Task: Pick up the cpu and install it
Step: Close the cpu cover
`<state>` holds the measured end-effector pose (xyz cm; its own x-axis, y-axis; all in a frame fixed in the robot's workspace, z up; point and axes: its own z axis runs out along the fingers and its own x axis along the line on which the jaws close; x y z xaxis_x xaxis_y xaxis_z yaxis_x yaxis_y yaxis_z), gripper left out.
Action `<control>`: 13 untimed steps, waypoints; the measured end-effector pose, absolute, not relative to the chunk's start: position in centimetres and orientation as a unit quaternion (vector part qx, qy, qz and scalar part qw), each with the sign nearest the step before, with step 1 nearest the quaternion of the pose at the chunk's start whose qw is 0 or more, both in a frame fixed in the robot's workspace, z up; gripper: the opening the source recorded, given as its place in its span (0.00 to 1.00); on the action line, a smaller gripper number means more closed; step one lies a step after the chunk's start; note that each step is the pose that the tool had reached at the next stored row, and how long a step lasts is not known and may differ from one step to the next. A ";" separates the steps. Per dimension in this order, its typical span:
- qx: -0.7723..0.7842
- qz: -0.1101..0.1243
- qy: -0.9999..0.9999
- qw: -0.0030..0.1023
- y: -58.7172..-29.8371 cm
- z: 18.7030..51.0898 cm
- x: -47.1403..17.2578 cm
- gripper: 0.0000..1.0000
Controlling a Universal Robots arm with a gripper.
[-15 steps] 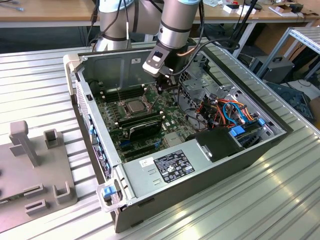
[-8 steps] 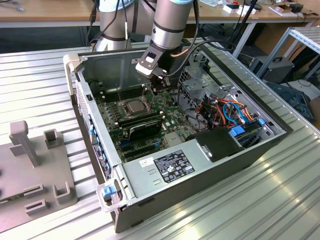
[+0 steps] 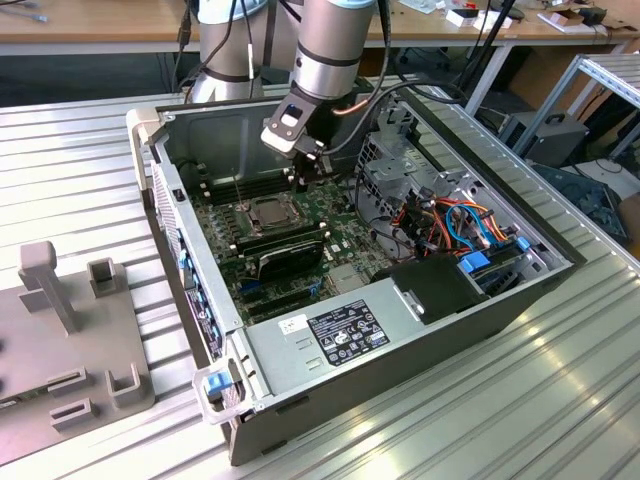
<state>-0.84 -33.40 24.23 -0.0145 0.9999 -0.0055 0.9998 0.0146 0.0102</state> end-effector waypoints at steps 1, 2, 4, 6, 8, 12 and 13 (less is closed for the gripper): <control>0.702 0.002 0.712 0.006 -33.4 24.2 -0.8 0.11; 0.702 0.002 0.712 0.006 -33.4 24.2 -0.9 0.11; 0.702 0.002 0.712 0.006 -33.4 24.2 -0.9 0.11; 0.702 0.002 0.712 0.006 -33.4 24.2 -1.0 0.11; 0.702 0.002 0.712 0.006 -33.4 24.2 -1.4 0.11; 0.702 0.002 0.712 0.005 -33.4 24.2 -2.5 0.11; 0.702 0.002 0.712 0.006 -33.4 24.2 -2.9 0.11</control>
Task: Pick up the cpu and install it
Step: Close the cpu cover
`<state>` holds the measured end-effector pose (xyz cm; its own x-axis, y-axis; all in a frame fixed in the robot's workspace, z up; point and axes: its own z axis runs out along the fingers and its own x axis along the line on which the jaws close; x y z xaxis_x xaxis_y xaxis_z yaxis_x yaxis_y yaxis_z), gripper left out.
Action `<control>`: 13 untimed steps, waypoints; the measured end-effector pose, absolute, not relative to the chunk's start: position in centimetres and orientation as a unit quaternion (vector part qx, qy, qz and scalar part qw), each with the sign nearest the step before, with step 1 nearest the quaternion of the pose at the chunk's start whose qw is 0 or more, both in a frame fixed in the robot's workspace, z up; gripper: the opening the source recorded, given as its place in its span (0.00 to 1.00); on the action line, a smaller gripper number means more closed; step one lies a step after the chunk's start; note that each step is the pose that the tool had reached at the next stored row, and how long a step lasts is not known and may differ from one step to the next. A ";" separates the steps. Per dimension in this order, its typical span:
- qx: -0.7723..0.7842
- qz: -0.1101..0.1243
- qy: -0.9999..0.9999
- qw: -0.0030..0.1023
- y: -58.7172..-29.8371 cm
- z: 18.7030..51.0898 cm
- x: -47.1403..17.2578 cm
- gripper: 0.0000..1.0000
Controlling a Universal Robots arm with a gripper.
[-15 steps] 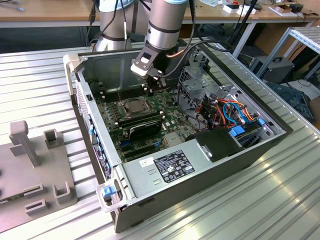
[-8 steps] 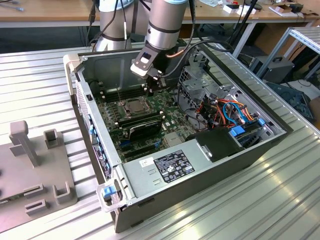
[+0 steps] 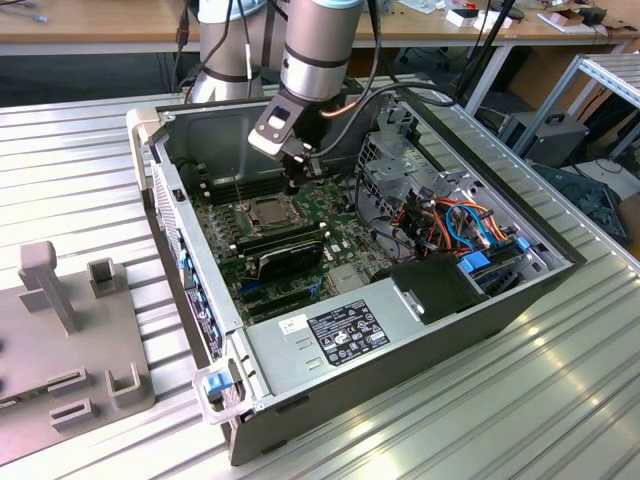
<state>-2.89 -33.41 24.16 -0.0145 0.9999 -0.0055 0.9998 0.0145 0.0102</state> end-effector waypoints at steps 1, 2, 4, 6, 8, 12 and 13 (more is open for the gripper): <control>0.702 0.002 0.712 0.006 -33.4 24.2 -3.3 0.11; 0.702 0.002 0.712 0.006 -33.4 24.1 -3.6 0.11; 0.702 0.002 0.712 0.006 -33.4 24.1 -4.4 0.11; 0.702 0.002 0.712 0.006 -33.4 24.0 -5.7 0.11; 0.702 0.002 0.712 0.006 -33.4 23.9 -6.4 0.11; 0.702 0.001 0.712 0.006 -33.4 23.8 -6.6 0.11; 0.702 0.002 0.712 0.006 -33.4 23.7 -6.9 0.11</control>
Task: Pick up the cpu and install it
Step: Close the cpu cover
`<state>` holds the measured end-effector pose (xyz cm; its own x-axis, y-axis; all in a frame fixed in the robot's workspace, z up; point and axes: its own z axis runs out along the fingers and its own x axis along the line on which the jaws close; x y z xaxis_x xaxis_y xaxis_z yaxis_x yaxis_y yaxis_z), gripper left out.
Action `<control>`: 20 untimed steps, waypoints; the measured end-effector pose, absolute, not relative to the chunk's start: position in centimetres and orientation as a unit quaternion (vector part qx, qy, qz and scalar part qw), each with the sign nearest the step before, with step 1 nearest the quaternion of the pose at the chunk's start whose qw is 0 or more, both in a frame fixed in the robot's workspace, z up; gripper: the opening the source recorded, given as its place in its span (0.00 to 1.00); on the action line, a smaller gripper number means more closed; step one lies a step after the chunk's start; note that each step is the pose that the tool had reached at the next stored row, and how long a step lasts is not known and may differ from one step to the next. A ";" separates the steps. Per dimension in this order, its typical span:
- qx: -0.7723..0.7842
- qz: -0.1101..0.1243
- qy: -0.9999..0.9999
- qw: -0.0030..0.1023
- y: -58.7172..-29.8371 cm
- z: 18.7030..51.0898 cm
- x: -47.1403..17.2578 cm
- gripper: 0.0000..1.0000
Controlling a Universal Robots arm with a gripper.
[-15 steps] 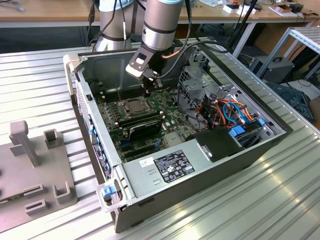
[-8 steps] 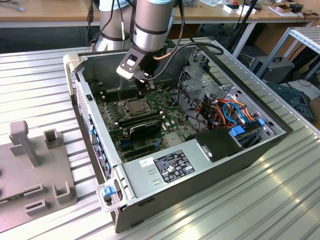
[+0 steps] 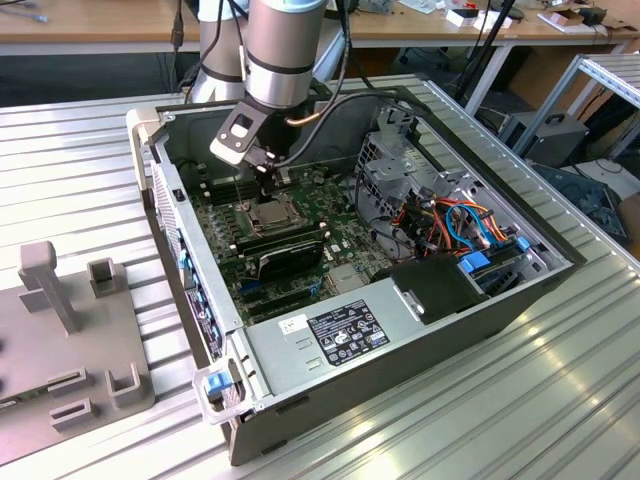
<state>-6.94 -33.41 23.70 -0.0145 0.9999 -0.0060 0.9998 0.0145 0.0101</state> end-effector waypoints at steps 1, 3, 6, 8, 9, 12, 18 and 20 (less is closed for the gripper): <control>0.702 0.002 0.712 0.006 -33.4 23.6 -7.2 0.11; 0.702 0.002 0.712 0.006 -33.4 23.6 -7.2 0.11; 0.702 0.002 0.712 0.006 -33.4 23.6 -7.3 0.11; 0.702 0.002 0.712 0.006 -33.4 23.6 -7.3 0.11; 0.702 0.002 0.712 0.006 -33.4 23.5 -7.3 0.11; 0.702 0.002 0.712 0.006 -33.4 23.4 -7.3 0.11; 0.702 0.001 0.712 0.006 -33.4 23.1 -7.5 0.11; 0.702 0.002 0.712 0.006 -33.4 23.1 -7.5 0.11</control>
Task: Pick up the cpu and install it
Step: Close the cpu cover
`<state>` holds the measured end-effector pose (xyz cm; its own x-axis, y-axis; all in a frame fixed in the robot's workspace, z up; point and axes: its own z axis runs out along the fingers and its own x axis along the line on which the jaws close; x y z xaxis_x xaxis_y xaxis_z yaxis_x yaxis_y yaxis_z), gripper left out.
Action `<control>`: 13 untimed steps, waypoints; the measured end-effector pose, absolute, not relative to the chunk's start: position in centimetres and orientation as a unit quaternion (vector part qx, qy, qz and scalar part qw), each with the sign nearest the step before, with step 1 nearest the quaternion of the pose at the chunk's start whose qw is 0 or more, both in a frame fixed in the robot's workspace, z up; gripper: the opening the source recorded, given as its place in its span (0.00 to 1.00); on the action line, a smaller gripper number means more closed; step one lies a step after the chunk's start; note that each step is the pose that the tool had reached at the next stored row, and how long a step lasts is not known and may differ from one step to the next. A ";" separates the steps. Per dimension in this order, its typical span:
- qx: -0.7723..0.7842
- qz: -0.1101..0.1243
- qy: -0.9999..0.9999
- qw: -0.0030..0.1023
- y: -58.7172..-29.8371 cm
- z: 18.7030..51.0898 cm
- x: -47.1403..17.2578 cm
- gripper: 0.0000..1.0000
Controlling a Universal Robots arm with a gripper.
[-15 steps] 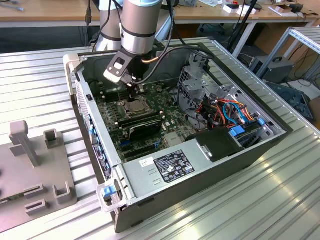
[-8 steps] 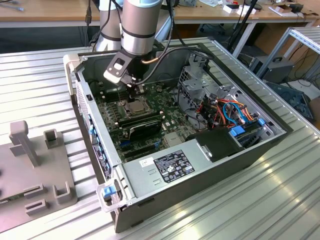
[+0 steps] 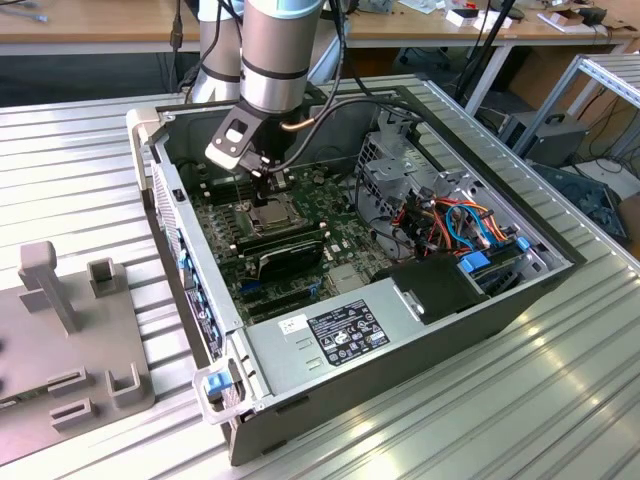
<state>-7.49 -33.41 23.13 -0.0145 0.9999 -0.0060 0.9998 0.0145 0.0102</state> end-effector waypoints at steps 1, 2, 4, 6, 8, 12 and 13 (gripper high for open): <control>0.702 0.002 0.712 0.006 -33.4 23.1 -7.5 0.11; 0.702 0.002 0.712 0.006 -33.4 23.1 -7.5 0.11; 0.702 0.001 0.712 0.006 -33.4 23.1 -7.5 0.11; 0.702 0.002 0.712 0.006 -33.4 23.1 -7.5 0.11; 0.702 0.001 0.712 0.006 -33.4 23.1 -7.5 0.11; 0.702 0.002 0.712 0.006 -33.4 22.7 -7.5 0.11; 0.702 0.001 0.712 0.006 -33.4 22.6 -7.5 0.11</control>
